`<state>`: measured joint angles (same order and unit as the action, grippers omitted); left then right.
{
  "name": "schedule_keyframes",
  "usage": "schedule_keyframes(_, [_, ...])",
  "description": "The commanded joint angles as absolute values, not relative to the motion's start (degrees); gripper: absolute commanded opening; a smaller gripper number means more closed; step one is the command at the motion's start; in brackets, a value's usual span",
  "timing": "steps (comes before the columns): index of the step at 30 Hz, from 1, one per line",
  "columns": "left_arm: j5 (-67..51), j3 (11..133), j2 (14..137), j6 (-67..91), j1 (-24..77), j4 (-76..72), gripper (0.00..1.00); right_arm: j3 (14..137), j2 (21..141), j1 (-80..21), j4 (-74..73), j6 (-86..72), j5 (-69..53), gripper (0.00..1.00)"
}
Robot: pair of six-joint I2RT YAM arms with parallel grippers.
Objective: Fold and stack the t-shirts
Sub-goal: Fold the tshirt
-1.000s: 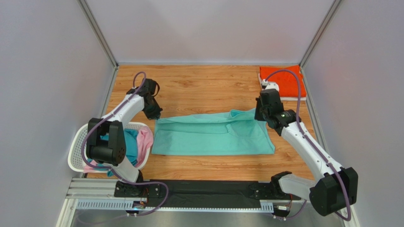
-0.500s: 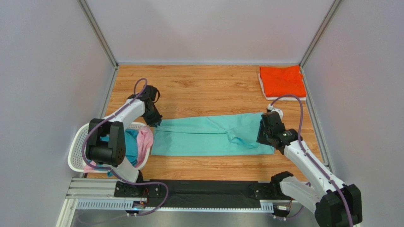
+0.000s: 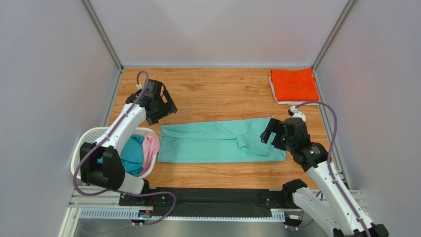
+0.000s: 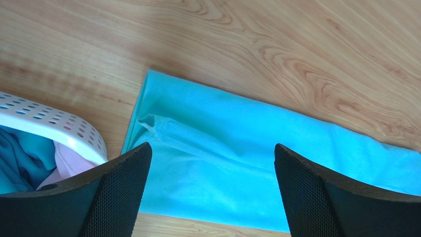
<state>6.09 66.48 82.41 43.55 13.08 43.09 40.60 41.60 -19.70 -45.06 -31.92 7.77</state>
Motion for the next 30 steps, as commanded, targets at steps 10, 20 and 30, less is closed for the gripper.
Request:
schedule_keyframes(10, [0.4,71.9,89.4,41.7,19.9,41.6,1.00,41.9,57.4,-19.5,-32.0,-37.1,-3.3,1.00])
schedule_keyframes(20, [-2.6,64.6,97.1,42.9,21.3,36.7,1.00,47.0,82.0,-18.3,-26.2,-38.1,0.9,1.00])
schedule_keyframes(30, [-3.3,48.2,90.5,51.2,25.6,30.1,1.00,58.3,101.4,-14.1,-24.1,-33.9,-1.8,1.00])
